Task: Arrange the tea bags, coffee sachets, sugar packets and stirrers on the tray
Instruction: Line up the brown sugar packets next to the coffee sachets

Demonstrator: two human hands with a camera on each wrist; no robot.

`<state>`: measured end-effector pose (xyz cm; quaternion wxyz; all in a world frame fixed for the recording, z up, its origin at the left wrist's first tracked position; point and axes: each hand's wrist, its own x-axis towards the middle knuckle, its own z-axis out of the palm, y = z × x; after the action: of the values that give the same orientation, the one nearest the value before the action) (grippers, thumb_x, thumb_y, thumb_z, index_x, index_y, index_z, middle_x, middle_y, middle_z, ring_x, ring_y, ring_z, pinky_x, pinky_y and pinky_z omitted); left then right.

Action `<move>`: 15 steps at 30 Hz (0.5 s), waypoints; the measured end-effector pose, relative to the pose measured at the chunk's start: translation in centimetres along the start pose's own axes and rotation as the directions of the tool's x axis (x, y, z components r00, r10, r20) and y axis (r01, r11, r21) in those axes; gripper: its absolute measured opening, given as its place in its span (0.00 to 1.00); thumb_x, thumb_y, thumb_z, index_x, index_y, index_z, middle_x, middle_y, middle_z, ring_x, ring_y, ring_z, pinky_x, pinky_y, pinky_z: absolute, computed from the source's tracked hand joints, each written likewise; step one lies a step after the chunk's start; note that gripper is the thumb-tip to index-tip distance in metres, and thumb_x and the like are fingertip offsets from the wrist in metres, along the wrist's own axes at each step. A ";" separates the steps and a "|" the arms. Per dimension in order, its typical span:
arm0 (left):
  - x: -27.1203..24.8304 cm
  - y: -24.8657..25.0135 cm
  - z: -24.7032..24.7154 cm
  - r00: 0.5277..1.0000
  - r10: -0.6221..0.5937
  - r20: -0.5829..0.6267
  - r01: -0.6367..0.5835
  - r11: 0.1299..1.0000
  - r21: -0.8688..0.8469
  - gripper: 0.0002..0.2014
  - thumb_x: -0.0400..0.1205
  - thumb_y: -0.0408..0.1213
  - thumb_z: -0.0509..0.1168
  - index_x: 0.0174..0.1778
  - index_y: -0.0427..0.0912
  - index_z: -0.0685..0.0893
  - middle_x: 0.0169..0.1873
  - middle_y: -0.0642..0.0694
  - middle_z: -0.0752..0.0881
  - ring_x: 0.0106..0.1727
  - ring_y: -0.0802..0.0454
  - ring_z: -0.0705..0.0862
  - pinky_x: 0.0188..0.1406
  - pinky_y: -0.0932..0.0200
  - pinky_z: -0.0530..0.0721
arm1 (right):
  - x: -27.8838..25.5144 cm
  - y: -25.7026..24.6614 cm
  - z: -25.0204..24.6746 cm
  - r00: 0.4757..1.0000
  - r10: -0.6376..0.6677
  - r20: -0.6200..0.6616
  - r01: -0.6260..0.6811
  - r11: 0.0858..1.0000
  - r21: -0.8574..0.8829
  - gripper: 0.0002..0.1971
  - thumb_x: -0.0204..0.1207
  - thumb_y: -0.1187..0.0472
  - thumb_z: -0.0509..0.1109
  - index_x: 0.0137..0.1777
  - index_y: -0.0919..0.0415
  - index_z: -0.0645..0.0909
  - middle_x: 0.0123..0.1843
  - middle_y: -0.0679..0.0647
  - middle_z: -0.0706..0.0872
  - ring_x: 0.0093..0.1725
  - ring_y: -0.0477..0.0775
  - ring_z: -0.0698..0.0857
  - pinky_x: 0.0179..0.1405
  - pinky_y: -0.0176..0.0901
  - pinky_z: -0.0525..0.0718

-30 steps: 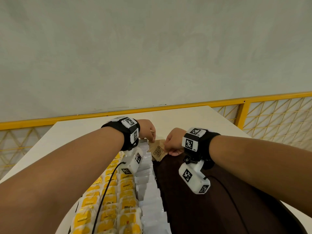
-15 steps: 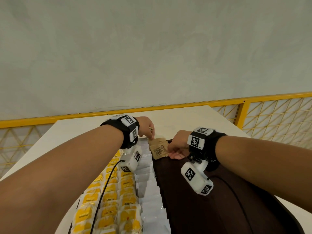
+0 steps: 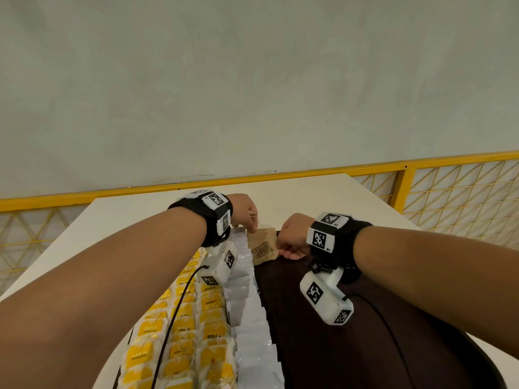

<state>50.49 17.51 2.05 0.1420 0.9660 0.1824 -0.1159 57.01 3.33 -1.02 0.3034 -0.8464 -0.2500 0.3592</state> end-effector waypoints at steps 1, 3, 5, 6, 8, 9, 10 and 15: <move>-0.1 -0.1 -0.1 1.000 0.001 -0.005 -0.001 1.000 0.000 0.05 0.79 0.38 0.70 0.48 0.41 0.88 0.33 0.54 0.81 0.31 0.59 0.76 0.33 0.67 0.74 | 0.0 0.1 0.0 1.000 -0.002 -0.019 0.002 1.000 0.001 0.06 0.78 0.72 0.65 0.39 0.71 0.79 0.28 0.60 0.80 0.22 0.51 0.78 0.25 0.39 0.80; -0.4 -0.4 -0.8 1.000 -0.004 -0.023 0.004 1.000 -0.002 0.04 0.80 0.39 0.69 0.46 0.43 0.87 0.34 0.55 0.81 0.31 0.59 0.76 0.33 0.65 0.74 | -0.1 0.0 -0.3 0.999 -0.014 -0.039 0.014 1.000 -0.001 0.08 0.78 0.71 0.67 0.36 0.68 0.77 0.27 0.59 0.80 0.20 0.49 0.78 0.20 0.36 0.79; -1.0 -0.9 -1.8 0.999 -0.026 -0.037 0.027 0.999 0.024 0.04 0.79 0.42 0.70 0.42 0.46 0.85 0.34 0.56 0.81 0.32 0.58 0.78 0.34 0.64 0.75 | -0.4 -0.1 -0.6 0.999 -0.038 -0.027 0.039 0.999 0.014 0.08 0.79 0.72 0.67 0.37 0.68 0.76 0.30 0.60 0.80 0.24 0.49 0.79 0.23 0.37 0.81; -1.4 -1.2 -2.4 0.999 -0.043 -0.031 0.044 0.998 0.043 0.04 0.79 0.43 0.71 0.41 0.48 0.85 0.34 0.56 0.82 0.33 0.58 0.78 0.34 0.64 0.75 | -0.5 -0.1 -0.7 0.998 -0.058 -0.025 0.058 0.998 0.028 0.08 0.79 0.72 0.67 0.38 0.68 0.76 0.31 0.60 0.80 0.27 0.50 0.80 0.26 0.37 0.82; -2.3 -1.6 -3.3 0.996 -0.083 0.011 0.082 0.994 0.071 0.04 0.78 0.44 0.71 0.41 0.49 0.85 0.35 0.57 0.82 0.36 0.58 0.80 0.32 0.64 0.76 | -0.6 0.1 -1.0 0.993 -0.107 -0.044 0.110 0.992 0.068 0.07 0.77 0.74 0.68 0.38 0.67 0.77 0.33 0.62 0.82 0.29 0.51 0.82 0.29 0.38 0.84; -2.8 -1.8 -3.6 0.994 -0.102 0.038 0.099 0.992 0.082 0.05 0.78 0.45 0.72 0.43 0.49 0.85 0.36 0.56 0.82 0.38 0.57 0.81 0.31 0.64 0.76 | -0.7 0.2 -1.0 0.991 -0.127 -0.050 0.131 0.988 0.082 0.08 0.77 0.75 0.68 0.38 0.67 0.77 0.33 0.62 0.83 0.29 0.51 0.82 0.29 0.38 0.84; -3.3 -2.0 -3.8 0.991 -0.119 0.063 0.113 0.989 0.096 0.05 0.78 0.45 0.72 0.44 0.49 0.85 0.36 0.57 0.82 0.39 0.57 0.81 0.30 0.64 0.76 | -0.7 0.3 -1.0 0.988 -0.144 -0.050 0.148 0.985 0.085 0.08 0.76 0.76 0.69 0.37 0.66 0.77 0.34 0.61 0.83 0.29 0.51 0.83 0.31 0.39 0.85; -4.5 -2.9 -3.2 0.982 -0.161 0.100 0.139 0.970 0.197 0.05 0.76 0.47 0.73 0.42 0.51 0.86 0.35 0.57 0.83 0.37 0.57 0.80 0.38 0.62 0.78 | -0.7 0.5 -0.7 0.983 -0.168 -0.071 0.172 0.984 0.053 0.09 0.74 0.76 0.71 0.37 0.64 0.78 0.35 0.60 0.85 0.31 0.51 0.84 0.40 0.43 0.87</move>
<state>45.80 19.67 5.61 0.0506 0.9502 0.2346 -0.1990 57.24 2.33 -0.67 0.3660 -0.8241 -0.3004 0.3109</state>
